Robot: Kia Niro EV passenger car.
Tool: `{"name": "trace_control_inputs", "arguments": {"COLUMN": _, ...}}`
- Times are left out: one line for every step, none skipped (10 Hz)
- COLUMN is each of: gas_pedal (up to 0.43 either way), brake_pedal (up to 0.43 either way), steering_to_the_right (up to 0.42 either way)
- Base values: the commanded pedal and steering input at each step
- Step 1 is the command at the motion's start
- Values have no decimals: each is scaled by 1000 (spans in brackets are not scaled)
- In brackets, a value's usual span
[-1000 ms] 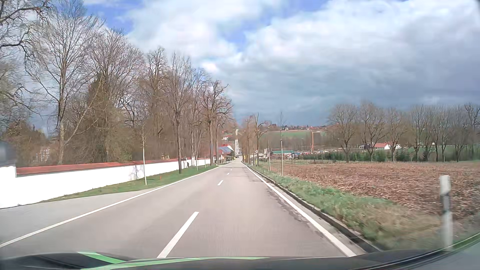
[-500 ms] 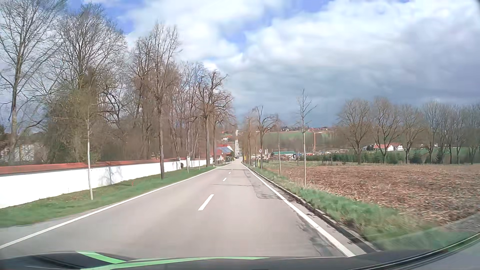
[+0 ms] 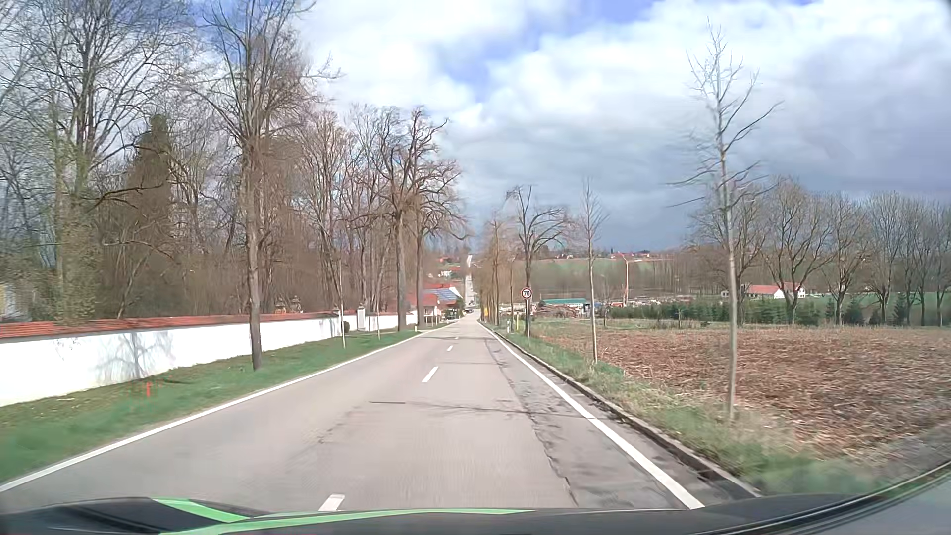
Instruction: Follow the waypoints while adhering to traffic rules and regulations
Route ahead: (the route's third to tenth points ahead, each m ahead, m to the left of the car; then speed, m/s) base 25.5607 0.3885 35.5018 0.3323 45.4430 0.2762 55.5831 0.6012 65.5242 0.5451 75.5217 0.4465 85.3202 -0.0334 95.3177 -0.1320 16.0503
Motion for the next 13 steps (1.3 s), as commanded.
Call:
{"name": "trace_control_inputs", "arguments": {"gas_pedal": 0, "brake_pedal": 49, "steering_to_the_right": 0}}
{"name": "trace_control_inputs", "arguments": {"gas_pedal": 0, "brake_pedal": 55, "steering_to_the_right": 0}}
{"name": "trace_control_inputs", "arguments": {"gas_pedal": 0, "brake_pedal": 55, "steering_to_the_right": 0}}
{"name": "trace_control_inputs", "arguments": {"gas_pedal": 0, "brake_pedal": 43, "steering_to_the_right": 0}}
{"name": "trace_control_inputs", "arguments": {"gas_pedal": 0, "brake_pedal": 30, "steering_to_the_right": 0}}
{"name": "trace_control_inputs", "arguments": {"gas_pedal": 0, "brake_pedal": 30, "steering_to_the_right": 0}}
{"name": "trace_control_inputs", "arguments": {"gas_pedal": 0, "brake_pedal": 24, "steering_to_the_right": 0}}
{"name": "trace_control_inputs", "arguments": {"gas_pedal": 0, "brake_pedal": 6, "steering_to_the_right": 0}}
{"name": "trace_control_inputs", "arguments": {"gas_pedal": 0, "brake_pedal": 6, "steering_to_the_right": 0}}
{"name": "trace_control_inputs", "arguments": {"gas_pedal": 0, "brake_pedal": 6, "steering_to_the_right": 0}}
{"name": "trace_control_inputs", "arguments": {"gas_pedal": 0, "brake_pedal": 0, "steering_to_the_right": 0}}
{"name": "trace_control_inputs", "arguments": {"gas_pedal": 0, "brake_pedal": 0, "steering_to_the_right": 0}}
{"name": "trace_control_inputs", "arguments": {"gas_pedal": 0, "brake_pedal": 0, "steering_to_the_right": 0}}
